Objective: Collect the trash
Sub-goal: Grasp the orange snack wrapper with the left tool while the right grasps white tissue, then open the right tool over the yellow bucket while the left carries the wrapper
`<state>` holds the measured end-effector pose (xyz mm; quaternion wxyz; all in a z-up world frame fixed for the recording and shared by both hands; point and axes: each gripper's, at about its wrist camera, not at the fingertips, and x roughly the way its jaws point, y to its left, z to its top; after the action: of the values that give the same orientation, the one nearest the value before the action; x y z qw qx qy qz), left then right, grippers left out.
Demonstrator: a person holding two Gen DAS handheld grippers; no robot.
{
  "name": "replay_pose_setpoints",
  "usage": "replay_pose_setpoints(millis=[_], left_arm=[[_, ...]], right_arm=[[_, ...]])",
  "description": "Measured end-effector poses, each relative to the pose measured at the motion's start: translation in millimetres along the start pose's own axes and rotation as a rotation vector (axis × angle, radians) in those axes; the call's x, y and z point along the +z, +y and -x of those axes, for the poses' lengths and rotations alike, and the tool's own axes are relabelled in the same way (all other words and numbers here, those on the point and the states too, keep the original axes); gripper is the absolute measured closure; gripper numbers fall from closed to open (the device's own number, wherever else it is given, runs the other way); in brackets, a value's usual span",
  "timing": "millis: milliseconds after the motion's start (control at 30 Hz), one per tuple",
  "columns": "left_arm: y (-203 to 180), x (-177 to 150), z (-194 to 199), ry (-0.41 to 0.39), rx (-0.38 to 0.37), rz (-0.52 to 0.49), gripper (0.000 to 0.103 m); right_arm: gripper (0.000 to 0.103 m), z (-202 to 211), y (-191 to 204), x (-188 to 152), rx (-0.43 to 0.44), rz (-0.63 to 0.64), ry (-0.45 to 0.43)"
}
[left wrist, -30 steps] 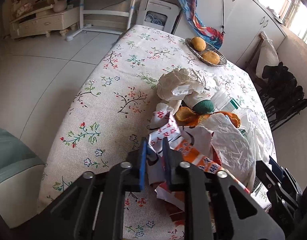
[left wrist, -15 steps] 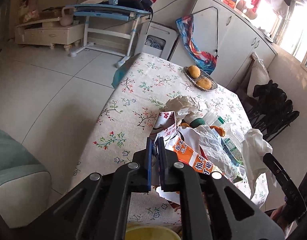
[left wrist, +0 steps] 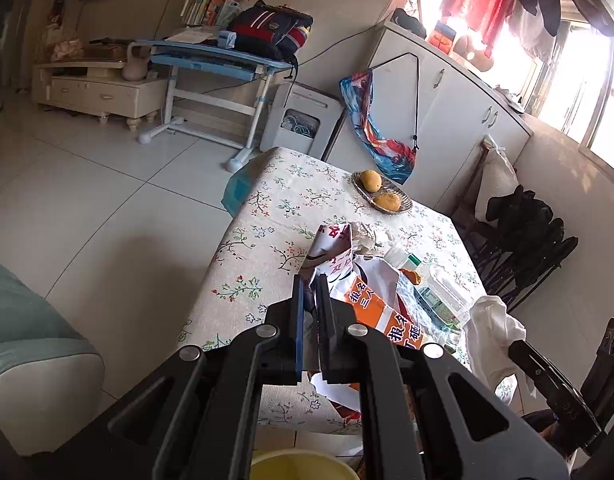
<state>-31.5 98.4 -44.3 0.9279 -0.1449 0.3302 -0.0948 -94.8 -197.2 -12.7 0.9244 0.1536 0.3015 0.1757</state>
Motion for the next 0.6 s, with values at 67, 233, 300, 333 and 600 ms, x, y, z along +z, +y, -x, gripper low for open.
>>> replay_pose_setpoints(millis=[67,233,300,333,600], left_arm=[[-2,-4,7,-0.008,0.004,-0.016,0.097],[-5,-14,24,-0.021,0.016,-0.058,0.097],[-7,-17,29,-0.026,0.019,-0.072,0.097],[-7,-19,32,-0.028,0.019,-0.077,0.097],[-11,-33,47,-0.032,0.017,-0.117,0.097]], right_arm=[[0.089,3,3,-5,0.012,0.005,0.011],[0.089,2,21,-29,0.048,0.044,0.093],[0.089,-1,31,-43,0.065,0.067,0.144],[0.089,-3,35,-50,0.074,0.074,0.175],[0.087,-40,69,-112,0.111,0.174,0.483]])
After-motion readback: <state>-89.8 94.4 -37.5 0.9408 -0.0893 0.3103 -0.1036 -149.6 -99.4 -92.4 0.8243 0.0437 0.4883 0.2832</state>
